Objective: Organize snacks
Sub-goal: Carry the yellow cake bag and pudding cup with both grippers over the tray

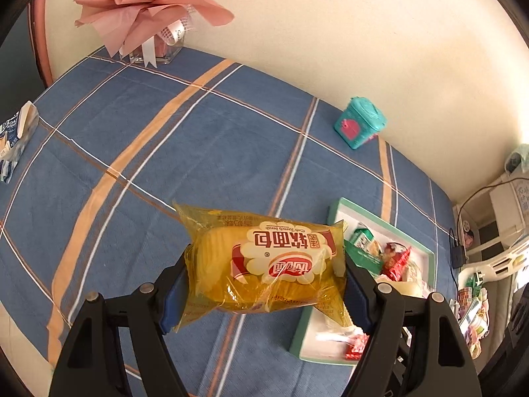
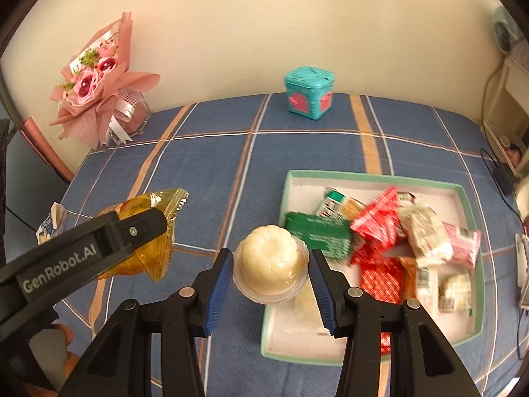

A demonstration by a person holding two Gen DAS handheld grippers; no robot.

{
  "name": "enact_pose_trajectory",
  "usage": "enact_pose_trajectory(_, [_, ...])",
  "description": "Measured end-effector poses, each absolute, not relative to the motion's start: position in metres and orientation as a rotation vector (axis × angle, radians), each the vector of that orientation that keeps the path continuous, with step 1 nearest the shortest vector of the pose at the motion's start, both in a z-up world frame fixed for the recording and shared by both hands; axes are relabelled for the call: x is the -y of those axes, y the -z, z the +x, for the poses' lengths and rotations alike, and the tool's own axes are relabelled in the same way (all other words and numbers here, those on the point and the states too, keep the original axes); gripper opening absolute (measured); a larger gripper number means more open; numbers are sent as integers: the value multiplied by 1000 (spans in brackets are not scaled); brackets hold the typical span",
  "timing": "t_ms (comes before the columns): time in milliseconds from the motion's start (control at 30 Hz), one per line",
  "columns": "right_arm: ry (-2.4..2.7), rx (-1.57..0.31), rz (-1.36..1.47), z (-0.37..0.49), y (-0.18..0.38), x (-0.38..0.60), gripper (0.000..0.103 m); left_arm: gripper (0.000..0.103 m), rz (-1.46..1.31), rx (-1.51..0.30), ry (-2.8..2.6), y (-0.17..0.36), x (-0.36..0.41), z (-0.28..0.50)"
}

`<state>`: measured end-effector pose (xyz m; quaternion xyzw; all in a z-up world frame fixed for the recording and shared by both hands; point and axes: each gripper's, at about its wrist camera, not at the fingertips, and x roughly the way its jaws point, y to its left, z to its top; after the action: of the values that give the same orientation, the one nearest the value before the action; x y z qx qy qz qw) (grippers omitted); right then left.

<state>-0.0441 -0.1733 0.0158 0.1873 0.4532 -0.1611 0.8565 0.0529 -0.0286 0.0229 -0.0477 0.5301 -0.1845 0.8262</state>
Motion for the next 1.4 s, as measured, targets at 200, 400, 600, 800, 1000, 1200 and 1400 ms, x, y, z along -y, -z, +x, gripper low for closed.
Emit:
enact_pose_trajectory(200, [355,-940,414,-64,-21,185,50,79,-67,-1105,377,-23,35,38])
enact_pose_trajectory(400, [357,-939,418,-69,-21,194,50,79,-80,-1102,383,-24,41,33])
enact_pose_trajectory(600, [381,-962,432,-75,-16,206,50,80,-44,-1083,419,-29,61,21])
enact_pose_trajectory(800, [408,-982,463,-85,-8,224,50,80,-25,-1114,448,-20,79,13])
enact_pose_trajectory(1000, [467,-983,515,-101,-2,253,50,80,-1,-1140,468,-10,96,4])
enact_pose_trajectory(1200, [532,-997,585,-119,7,285,50,80,31,-1166,501,0,116,-8])
enact_pose_trajectory(1400, [592,-996,645,-139,15,314,50,80,79,-1182,540,9,136,-23])
